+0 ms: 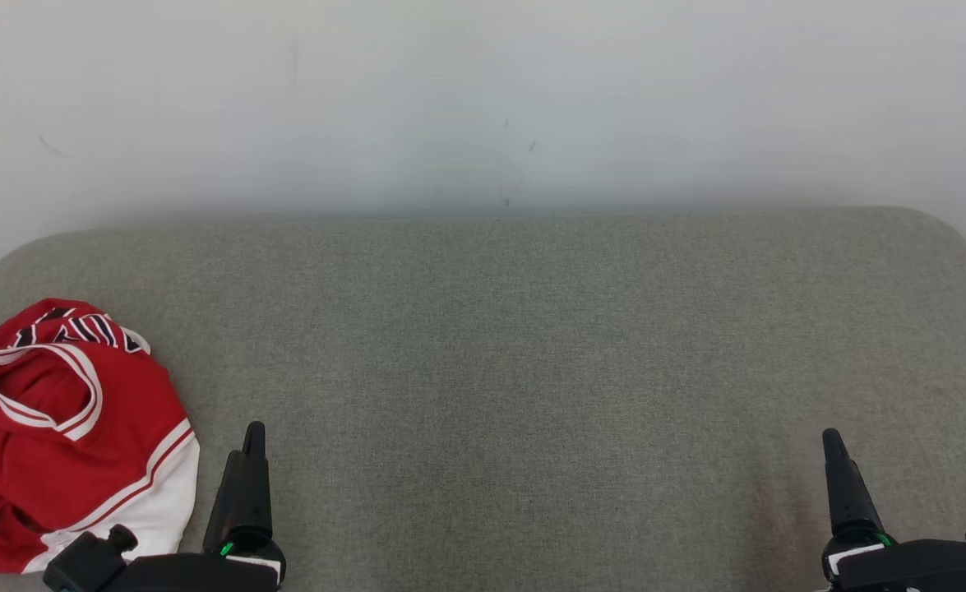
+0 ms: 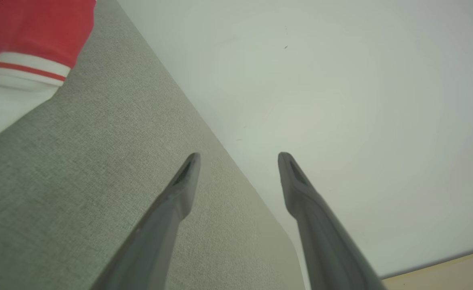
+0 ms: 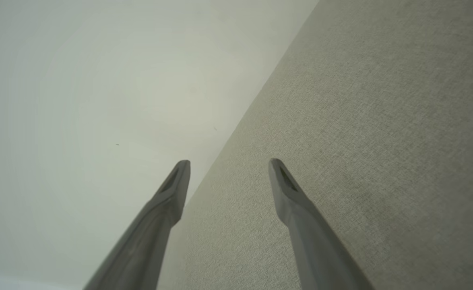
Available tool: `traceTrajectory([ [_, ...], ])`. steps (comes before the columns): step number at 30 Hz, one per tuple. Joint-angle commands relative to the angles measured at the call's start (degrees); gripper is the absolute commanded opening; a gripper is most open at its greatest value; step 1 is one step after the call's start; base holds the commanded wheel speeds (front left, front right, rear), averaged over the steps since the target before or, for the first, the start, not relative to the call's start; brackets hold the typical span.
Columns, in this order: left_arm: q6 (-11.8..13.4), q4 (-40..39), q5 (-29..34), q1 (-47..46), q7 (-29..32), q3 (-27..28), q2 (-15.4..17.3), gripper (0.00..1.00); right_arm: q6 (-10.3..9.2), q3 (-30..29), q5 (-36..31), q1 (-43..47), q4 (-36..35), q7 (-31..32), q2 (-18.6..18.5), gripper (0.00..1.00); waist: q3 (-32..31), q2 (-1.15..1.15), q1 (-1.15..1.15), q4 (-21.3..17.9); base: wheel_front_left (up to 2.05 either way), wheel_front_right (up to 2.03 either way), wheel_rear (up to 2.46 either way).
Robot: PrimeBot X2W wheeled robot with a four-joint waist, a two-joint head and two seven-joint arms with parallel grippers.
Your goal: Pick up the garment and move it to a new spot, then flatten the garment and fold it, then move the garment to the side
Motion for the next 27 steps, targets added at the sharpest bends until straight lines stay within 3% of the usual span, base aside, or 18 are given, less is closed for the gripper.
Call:
traceTrajectory([
  [1,-0.1,-1.2,2.5,-0.4,-0.4,0.3,0.0,1.0,-0.03,0.7,-1.9,-1.3,-1.1,-0.6,-0.5,1.0,-0.1,0.0,0.0,0.0,0.0,0.0,0.0],
  [8,0.0,-2.3,14.5,0.6,-1.4,0.9,-0.1,1.0,-0.04,3.5,-10.6,-1.3,-2.7,-2.5,-0.6,1.0,-0.5,0.0,0.0,-0.1,0.0,0.0,0.0],
  [15,0.3,-3.3,21.6,1.5,-2.2,1.6,-0.5,1.0,-0.05,6.9,-19.2,-1.4,-2.7,-4.2,-0.7,1.0,-0.8,0.0,0.0,-0.3,0.0,0.0,0.0],
  [27,0.9,-4.6,32.6,2.5,-3.6,0.5,0.3,1.0,-0.06,10.1,-28.4,-1.6,-3.9,-7.0,-0.7,1.0,-1.0,0.0,0.0,-0.2,0.0,0.0,0.0],
])
